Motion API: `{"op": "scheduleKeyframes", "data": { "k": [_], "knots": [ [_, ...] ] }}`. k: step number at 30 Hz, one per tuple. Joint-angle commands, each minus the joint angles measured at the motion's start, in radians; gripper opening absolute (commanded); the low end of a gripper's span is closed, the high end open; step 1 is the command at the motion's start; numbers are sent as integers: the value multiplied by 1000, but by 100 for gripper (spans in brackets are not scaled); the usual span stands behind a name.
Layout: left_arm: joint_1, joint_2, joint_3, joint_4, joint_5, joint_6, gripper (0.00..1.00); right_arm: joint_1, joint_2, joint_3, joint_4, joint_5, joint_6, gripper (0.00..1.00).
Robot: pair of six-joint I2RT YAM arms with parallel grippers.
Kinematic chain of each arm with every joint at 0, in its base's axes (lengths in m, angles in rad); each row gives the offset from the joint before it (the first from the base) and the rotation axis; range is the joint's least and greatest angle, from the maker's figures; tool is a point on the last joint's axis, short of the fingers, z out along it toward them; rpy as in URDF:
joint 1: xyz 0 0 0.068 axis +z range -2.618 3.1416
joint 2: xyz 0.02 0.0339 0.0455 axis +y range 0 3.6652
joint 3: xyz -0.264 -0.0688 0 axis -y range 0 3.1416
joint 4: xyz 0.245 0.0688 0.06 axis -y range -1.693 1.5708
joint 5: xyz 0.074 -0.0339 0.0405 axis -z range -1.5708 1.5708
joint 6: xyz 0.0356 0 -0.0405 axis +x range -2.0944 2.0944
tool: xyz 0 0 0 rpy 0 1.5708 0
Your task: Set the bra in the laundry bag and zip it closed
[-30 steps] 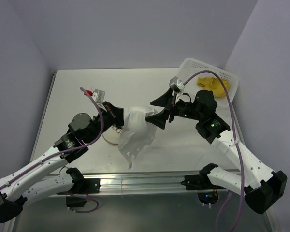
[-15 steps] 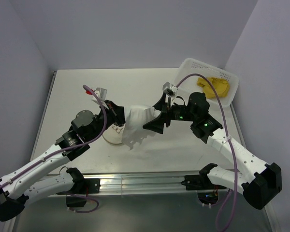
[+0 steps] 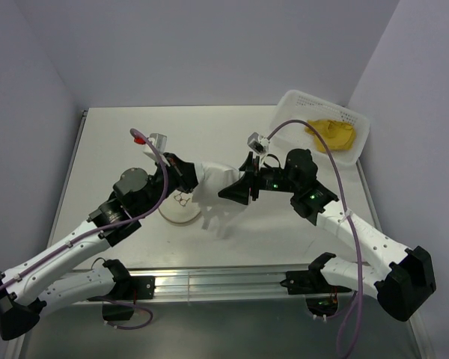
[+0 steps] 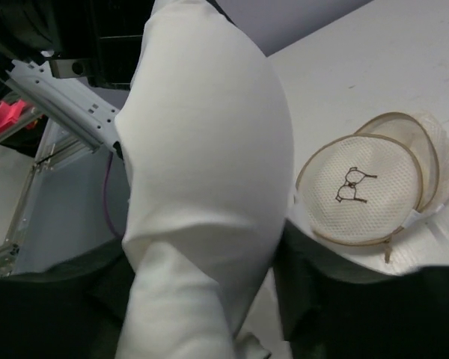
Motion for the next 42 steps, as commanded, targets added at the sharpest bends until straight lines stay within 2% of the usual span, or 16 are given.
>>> {"op": "scheduleKeyframes", "data": {
  "k": [1, 2, 3, 4, 5, 6, 8, 11, 15, 18, 20, 24, 30, 34, 39, 42],
  "knots": [
    [9, -13, 35, 45, -51, -22, 5, 12, -7, -9, 90, 39, 39, 53],
    [10, -13, 37, 38, -62, -20, 13, 12, -6, -9, 93, 44, 42, 45],
    [10, -13, 35, 27, -71, -17, 20, 14, -4, -8, 92, 53, 48, 27],
    [10, -16, 34, 2, -83, -14, 27, 12, -3, -5, 90, 62, 48, 20],
    [11, -21, 34, -13, -118, -8, 43, 11, -4, -3, 72, 80, 47, 14],
    [11, -32, 34, -33, -141, 3, 51, 11, -7, 0, 61, 93, 39, 3],
    [19, -49, 22, -97, -201, 15, 64, 11, -24, -2, 40, 132, 39, 0],
    [39, -110, -9, -292, -270, -9, 71, 11, -64, -8, 12, 160, 30, 0],
    [65, -268, -164, -439, -384, -150, 70, 9, -112, -31, 11, 198, 17, 0],
    [98, -287, -296, -492, -355, -255, 65, 9, -133, -36, -8, 224, 11, 0],
    [129, -265, -330, -481, -332, -286, 61, 9, -151, -43, -17, 243, 5, 0],
    [190, -184, -394, -391, -300, -301, 55, 9, -187, -59, -26, 263, -3, 0],
    [312, -156, -509, -276, -188, -298, 48, 9, -210, -69, -38, 275, -16, 0],
    [387, -129, -577, -170, -103, -297, 49, 8, -207, -68, -40, 277, -16, 0],
    [416, -11, -606, -18, -36, -260, 47, 9, -204, -71, -34, 259, -15, 0],
    [419, 25, -632, 89, -39, -247, 37, 9, -213, -82, -8, 237, -10, 0]
  ]
}}
